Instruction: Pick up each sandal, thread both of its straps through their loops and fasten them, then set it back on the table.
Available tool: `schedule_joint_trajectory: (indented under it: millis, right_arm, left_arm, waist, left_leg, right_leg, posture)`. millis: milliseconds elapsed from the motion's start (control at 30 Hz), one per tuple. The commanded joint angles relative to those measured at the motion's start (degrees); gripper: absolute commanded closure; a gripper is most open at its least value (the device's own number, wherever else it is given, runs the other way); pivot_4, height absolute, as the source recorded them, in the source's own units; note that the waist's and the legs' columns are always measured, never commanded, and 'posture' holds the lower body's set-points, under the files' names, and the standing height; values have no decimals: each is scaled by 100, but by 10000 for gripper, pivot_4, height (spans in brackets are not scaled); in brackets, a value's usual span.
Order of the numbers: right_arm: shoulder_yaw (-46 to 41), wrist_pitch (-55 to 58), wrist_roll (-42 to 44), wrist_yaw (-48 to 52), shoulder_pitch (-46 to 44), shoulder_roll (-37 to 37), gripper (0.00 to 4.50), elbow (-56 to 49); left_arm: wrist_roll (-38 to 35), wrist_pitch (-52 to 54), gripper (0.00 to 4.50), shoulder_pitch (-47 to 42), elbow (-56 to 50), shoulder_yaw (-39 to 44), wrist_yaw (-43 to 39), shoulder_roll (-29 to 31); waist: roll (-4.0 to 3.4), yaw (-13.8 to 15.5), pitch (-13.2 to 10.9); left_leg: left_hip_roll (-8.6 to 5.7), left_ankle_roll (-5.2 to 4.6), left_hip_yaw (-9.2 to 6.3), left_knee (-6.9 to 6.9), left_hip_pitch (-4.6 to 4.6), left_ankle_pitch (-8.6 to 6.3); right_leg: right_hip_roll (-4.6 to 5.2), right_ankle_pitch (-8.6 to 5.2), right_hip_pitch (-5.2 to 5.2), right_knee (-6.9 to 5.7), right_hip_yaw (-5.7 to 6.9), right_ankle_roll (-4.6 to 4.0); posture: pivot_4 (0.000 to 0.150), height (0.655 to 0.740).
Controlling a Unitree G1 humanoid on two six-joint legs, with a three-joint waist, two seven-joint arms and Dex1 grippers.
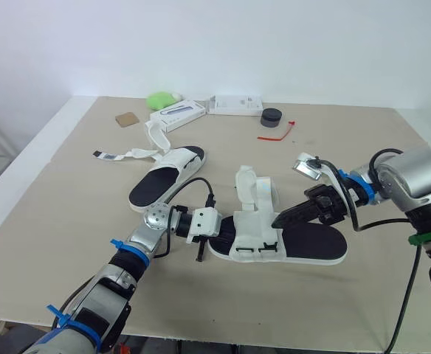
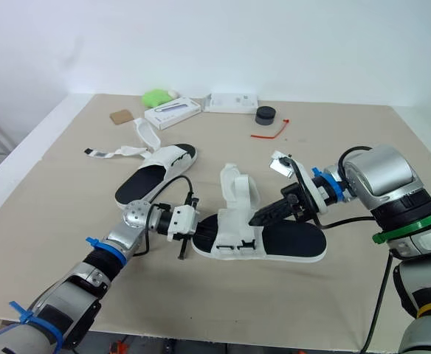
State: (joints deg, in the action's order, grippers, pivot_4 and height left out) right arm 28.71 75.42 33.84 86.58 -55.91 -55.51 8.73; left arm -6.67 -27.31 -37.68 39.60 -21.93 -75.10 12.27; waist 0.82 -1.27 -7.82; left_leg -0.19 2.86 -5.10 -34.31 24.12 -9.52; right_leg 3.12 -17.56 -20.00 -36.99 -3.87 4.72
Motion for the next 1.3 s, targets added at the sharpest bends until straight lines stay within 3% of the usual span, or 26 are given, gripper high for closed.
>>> schedule_joint_trajectory:
  millis: [33,333,667,1300]
  right_arm:
    - [394,130,-365,-229,-274,293,44406,297]
    - [921,195,-835,-544,-316,476,44406,393]
    - [564,369,-389,-164,-479,187,44406,-80]
    - [-233,267,-98,-671,204,132,44406,-707]
  left_arm:
    - [769,382,45000,524,654,-564,-78,151]
    - [759,408,45000,566,606,-562,-34,101]
    - [754,424,45000,609,565,-581,-28,97]
    - [751,430,45000,617,505,-597,-99,141]
  waist:
    - [-6,2,4]
    - [-9,15,6]
    - [-10,16,6]
    - [-11,16,6]
  left_leg:
    - [0,0,0,0,-1,0]
    - [-17,3,-29,-1,10,-2]
    - [-20,3,-40,-3,10,-2]
    - [-22,4,-43,-3,11,-2]
  right_leg:
    - [1,0,0,0,0,0]
    - [5,-5,4,-2,9,-3]
    - [9,-11,9,-2,25,1]
    - [12,-13,12,-2,33,2]
  posture:
    - [1500,7400]
    - [1500,7400]
    - [1500,7400]
    - [1500,7400]
